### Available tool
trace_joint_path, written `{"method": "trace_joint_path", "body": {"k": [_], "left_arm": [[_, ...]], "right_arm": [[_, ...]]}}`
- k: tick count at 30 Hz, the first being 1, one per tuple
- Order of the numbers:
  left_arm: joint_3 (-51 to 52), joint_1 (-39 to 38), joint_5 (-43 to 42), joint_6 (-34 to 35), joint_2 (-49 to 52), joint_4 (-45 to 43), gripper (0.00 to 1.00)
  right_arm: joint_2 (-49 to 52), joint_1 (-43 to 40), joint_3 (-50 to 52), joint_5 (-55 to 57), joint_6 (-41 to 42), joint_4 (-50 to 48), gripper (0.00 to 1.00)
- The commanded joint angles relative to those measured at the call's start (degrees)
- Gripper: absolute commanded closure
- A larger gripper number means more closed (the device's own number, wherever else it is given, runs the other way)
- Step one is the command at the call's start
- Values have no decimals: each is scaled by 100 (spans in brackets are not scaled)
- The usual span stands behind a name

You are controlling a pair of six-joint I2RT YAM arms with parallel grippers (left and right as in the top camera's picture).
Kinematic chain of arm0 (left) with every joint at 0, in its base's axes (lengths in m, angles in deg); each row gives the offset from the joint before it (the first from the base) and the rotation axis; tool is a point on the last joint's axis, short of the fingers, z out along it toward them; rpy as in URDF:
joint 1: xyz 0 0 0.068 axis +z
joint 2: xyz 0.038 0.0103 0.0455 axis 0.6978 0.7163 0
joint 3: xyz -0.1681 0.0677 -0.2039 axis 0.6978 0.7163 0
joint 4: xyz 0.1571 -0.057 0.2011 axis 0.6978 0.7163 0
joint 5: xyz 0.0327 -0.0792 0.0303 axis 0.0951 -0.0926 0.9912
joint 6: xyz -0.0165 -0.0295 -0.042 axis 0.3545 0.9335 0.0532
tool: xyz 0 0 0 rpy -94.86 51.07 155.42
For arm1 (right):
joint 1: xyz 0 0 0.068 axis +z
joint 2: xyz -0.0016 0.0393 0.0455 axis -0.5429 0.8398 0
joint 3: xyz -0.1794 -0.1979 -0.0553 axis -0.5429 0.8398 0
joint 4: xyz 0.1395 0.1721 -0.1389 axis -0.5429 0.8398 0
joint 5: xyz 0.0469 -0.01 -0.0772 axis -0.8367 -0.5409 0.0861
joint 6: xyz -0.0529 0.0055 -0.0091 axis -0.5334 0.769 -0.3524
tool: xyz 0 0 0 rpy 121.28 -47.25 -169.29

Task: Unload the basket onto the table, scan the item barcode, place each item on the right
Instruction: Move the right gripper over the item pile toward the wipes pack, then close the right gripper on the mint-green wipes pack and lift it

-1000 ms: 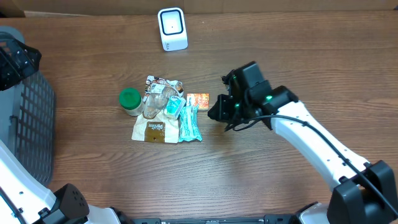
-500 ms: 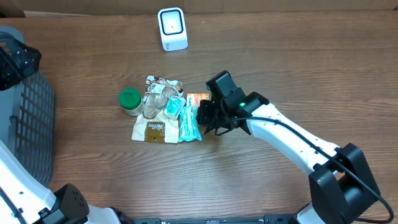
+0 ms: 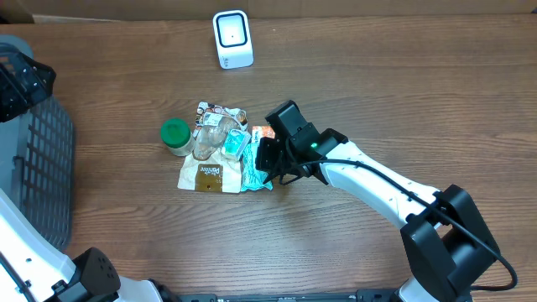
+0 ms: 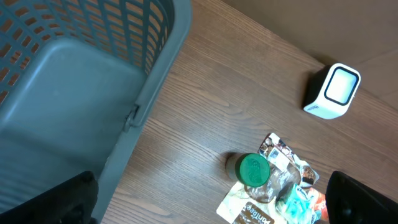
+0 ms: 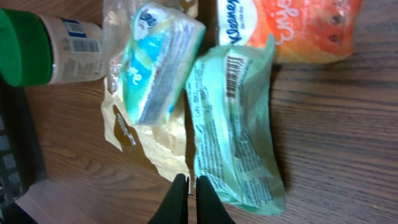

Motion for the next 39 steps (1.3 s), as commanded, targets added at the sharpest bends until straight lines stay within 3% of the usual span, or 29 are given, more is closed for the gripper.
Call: {"method": "trace_joint_path", "body": {"k": [1,23,31,39], "left_arm": [[-85,9,-46,-129,-46,-4,0],[-85,9,-46,-131,-46,-7,0],[-85,9,-46,-129,-46,-7,1],[-85,9,-46,-129,-46,-7,0]], "right_arm": [[17,59,-37,61,66,-81,96],[981,577,-37,-76,811,-476,96],[966,358,-273,-199,754,516,96],[964,-114,-739,85,-44,2118,96]]}}
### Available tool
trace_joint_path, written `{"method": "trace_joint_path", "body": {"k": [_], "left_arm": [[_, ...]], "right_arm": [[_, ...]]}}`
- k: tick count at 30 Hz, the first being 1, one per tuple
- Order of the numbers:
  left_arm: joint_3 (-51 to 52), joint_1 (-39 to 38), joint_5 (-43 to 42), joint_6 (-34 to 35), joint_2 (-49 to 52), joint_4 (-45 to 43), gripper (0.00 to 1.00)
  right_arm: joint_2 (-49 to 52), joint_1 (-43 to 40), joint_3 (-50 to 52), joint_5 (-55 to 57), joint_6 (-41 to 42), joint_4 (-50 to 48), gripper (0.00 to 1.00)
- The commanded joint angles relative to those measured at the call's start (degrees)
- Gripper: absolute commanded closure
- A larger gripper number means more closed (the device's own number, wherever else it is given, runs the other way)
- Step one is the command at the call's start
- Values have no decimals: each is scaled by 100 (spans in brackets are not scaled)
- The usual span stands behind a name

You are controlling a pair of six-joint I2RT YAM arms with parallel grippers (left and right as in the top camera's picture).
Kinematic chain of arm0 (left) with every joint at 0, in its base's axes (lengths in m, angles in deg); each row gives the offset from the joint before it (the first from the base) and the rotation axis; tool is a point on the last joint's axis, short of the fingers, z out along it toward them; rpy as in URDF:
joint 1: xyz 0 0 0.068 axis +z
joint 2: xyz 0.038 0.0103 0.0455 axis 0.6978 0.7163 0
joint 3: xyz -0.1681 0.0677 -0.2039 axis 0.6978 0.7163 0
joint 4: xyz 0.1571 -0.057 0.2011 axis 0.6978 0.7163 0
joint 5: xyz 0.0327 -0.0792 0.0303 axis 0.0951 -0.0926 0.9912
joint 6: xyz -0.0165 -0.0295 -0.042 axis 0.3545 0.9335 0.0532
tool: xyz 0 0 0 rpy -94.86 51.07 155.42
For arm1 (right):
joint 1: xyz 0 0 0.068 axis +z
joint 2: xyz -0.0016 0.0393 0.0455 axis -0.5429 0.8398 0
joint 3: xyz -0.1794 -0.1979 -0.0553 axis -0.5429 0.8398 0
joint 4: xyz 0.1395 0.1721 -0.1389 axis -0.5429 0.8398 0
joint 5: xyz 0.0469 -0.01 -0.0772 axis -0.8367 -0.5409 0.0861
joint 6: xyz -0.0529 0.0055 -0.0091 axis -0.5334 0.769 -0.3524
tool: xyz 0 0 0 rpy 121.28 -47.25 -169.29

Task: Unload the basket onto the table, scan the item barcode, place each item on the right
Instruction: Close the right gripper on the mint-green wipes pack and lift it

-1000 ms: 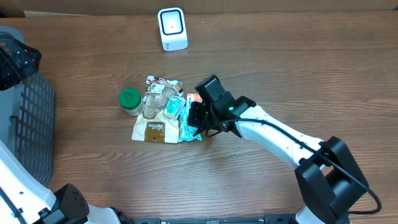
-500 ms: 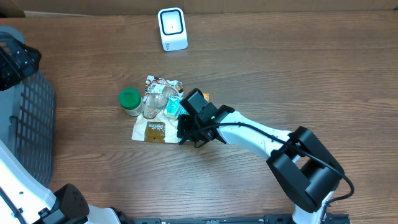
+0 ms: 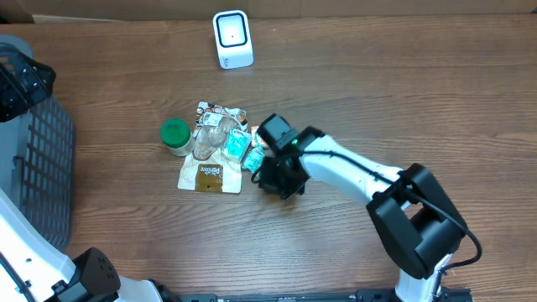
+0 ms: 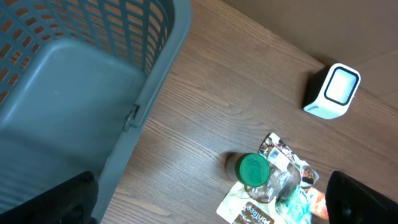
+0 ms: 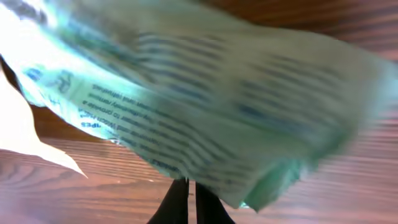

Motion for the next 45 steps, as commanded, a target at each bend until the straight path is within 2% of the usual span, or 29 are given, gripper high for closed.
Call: {"method": "trace_joint_path", "body": {"k": [1,4,9,10,12,16,19,20,24,27,35,45], "left_arm": [[-85,9,-48,-129,-46,-7,1],[-85,9,-48,-129,-46,-7,0],[-85,9,-48,-129,-46,-7,1],[-85,9,-48,-129,-46,-4,1],[-85,9,-48,-131,-46,-7,1],[-85,9,-48,-131,-46,-7,0],[-85,9,-48,-129,-46,-4,0],[-85,9,-48,-131,-46,-7,0],[-85,9,-48,-129,-46,-7,1],[-85,9,-48,-129,-46,-7,1],[-85,9,-48,-129,-46,-7,0],[-85,9,-48,-129,-46,-7,1]], "right_arm": [[11,-243,-208,310,-481,413,96],[2,-605,-210,540,-1045,765,96],[-162,-1032,-446,24,-2332,796,96],[-219,-1119,-551,-57,-2551,831,93],[-308,-1276,-752,-129,-2859,931,84],[-345,-1606,-1073,-289,-3635,1086,52],[-273,-1829,-1073,-688,-4419,914,32],[-219,-1884,-1073,-876,-4693,879,30],[90,-1971,-1073,-1663,-5517,953,28],[334,-1969,-1073,-1862,-5735,1014,28],[791,-1969,-1071,-2028,-5733,964,27],[811,-1838,-741,-2243,-5729,629,24]]}}
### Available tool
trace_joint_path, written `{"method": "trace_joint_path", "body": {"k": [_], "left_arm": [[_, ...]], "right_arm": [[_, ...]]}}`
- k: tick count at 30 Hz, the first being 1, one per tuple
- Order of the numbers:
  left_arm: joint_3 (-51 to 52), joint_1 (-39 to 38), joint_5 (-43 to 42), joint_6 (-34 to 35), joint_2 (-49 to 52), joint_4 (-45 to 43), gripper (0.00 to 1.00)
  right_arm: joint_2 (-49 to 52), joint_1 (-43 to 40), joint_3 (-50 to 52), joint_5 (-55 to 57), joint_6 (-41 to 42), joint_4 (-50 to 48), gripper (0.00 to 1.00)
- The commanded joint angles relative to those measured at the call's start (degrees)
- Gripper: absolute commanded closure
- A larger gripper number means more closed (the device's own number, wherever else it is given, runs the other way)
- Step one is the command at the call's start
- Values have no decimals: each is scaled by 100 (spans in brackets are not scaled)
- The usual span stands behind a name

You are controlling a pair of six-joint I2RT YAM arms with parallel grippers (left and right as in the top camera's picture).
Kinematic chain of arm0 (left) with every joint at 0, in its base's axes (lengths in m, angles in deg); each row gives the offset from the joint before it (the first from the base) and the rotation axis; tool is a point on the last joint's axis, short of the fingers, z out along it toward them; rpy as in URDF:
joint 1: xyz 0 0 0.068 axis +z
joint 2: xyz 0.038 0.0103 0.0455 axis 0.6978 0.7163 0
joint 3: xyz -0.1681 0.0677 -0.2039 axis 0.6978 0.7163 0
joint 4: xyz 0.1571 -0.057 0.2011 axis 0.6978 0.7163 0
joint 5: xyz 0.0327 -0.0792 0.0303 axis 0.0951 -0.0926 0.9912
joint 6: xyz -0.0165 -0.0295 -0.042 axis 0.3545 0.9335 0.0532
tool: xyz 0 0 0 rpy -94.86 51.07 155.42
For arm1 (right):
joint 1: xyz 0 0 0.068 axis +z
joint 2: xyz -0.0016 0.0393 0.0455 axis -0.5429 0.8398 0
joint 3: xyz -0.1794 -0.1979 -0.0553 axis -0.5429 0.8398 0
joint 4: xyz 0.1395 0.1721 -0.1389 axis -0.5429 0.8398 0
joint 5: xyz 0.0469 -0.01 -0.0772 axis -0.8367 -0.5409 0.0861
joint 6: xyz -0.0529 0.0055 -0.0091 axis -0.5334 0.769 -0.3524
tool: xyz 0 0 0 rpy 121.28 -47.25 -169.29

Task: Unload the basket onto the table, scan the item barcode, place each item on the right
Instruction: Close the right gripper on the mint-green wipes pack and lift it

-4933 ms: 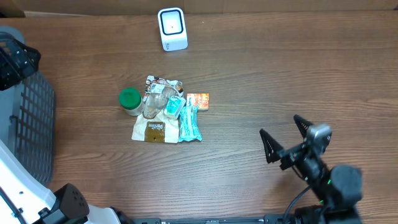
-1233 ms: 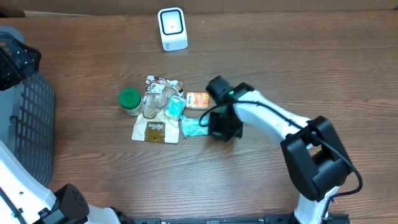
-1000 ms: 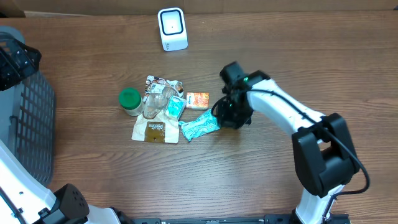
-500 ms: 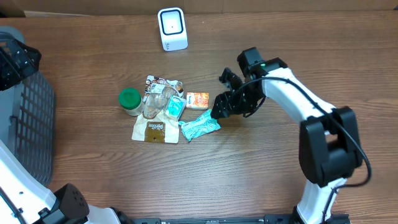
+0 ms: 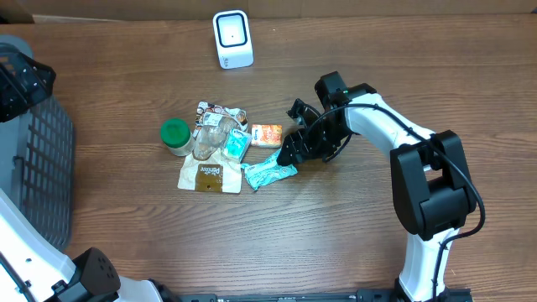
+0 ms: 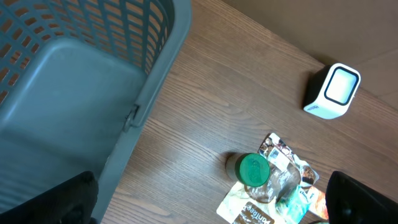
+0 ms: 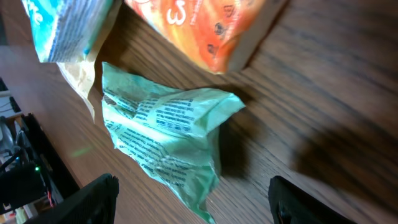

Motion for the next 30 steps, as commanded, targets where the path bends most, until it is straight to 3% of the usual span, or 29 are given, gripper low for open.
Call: {"method": "trace_joint_path", "body": {"k": [1,12,16,18,25,30], "left_arm": [[-85,9,-46,-131,-46,-7,0],[-85,9,-46,-129,-46,-7,1],[-85,9,-46,-129,-46,-7,1],[-85,9,-46,-129,-46,-7,1],[-85,9,-46,-129,-46,-7,1],[-85,9,-46,-129,-46,-7,0]], "right_arm": [[9,76,160,-149,-74,-59,24],[175,245,164,-149,452,-367,23],[328,420,164,-149,1392,-474,48],[393,472,164,-144,1746,-549,53],[426,452,164,-103,2122,-601,95],[352,393,109,-249,2205,-476,96]]}}
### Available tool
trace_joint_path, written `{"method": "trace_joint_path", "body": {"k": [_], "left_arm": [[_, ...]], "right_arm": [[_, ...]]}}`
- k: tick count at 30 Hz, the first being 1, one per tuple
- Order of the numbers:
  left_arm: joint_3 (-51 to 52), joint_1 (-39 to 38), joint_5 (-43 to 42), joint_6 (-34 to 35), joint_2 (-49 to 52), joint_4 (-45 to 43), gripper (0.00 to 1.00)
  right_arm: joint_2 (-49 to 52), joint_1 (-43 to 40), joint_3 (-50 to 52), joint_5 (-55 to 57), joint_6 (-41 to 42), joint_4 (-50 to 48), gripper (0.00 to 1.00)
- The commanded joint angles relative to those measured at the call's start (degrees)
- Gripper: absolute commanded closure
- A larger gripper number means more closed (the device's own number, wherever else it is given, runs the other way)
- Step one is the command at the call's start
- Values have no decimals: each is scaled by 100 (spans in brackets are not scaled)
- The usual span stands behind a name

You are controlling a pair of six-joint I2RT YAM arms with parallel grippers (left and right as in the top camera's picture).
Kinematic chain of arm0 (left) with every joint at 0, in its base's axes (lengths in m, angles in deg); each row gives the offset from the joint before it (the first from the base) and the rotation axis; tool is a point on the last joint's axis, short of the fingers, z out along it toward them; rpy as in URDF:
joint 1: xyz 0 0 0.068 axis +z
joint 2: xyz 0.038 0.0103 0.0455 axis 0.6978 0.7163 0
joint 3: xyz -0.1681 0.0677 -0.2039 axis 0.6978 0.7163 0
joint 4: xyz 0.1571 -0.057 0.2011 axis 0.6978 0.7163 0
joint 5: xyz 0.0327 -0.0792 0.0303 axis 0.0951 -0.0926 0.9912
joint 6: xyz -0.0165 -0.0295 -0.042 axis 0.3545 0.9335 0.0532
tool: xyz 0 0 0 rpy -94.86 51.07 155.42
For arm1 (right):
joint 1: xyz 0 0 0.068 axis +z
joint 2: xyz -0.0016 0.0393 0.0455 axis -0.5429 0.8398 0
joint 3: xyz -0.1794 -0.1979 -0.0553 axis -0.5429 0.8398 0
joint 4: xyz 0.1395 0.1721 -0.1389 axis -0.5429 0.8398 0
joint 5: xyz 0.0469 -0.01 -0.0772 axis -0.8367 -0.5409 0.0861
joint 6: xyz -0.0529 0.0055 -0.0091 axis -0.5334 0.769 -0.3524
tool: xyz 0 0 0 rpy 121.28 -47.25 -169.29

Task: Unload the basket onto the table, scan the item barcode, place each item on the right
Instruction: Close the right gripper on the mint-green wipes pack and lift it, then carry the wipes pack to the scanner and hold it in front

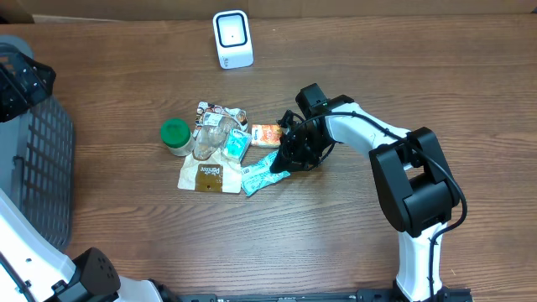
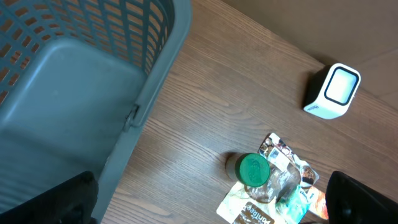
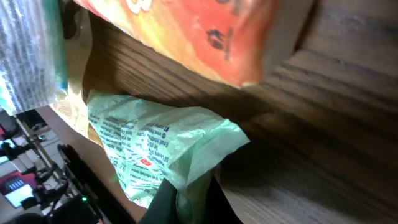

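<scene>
A crumpled pale green packet [image 1: 262, 174] lies on the table just right of the pile. In the right wrist view the green packet [image 3: 155, 146] shows printed text but no barcode. My right gripper [image 3: 193, 202] is shut on its bunched right end, low at the table; overhead, the right gripper [image 1: 289, 159] sits at that end. The white scanner [image 1: 232, 39] stands upright at the far edge, also in the left wrist view as the scanner [image 2: 333, 91]. My left gripper [image 2: 208, 202] hangs open high over the basket's corner, holding nothing.
The pile holds an orange tissue pack [image 1: 267, 134], a teal tissue pack [image 1: 236, 145], a green-lidded jar [image 1: 175, 136], a clear wrapper and a brown pouch [image 1: 208, 174]. A grey basket [image 1: 38, 168] stands at the left edge.
My right gripper was open, to the right of the green packet. Now it is a little further left and shut on the packet's right end. The left arm has not moved.
The green packet first lay flat beside the pile, barcode up, with my right gripper shut at its near edge. Then the packet filled the wrist view, blurred. Later it lay crumpled and apart from the pile, the gripper open; now the gripper pinches its end.
</scene>
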Motion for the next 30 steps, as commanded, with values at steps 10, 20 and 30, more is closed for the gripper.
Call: {"method": "trace_joint_path", "body": {"k": [10,20,30], "left_arm": [[-85,9,-48,-129,-46,-7,1],[-85,9,-48,-129,-46,-7,0],[-85,9,-48,-129,-46,-7,0]], "right_arm": [[-1952,-669,-354,-291,-588,992,96],[-4260,-1224,-354,-1217,-490,715,96],[-4964,-1193,-354,-693,345,651,96]]}}
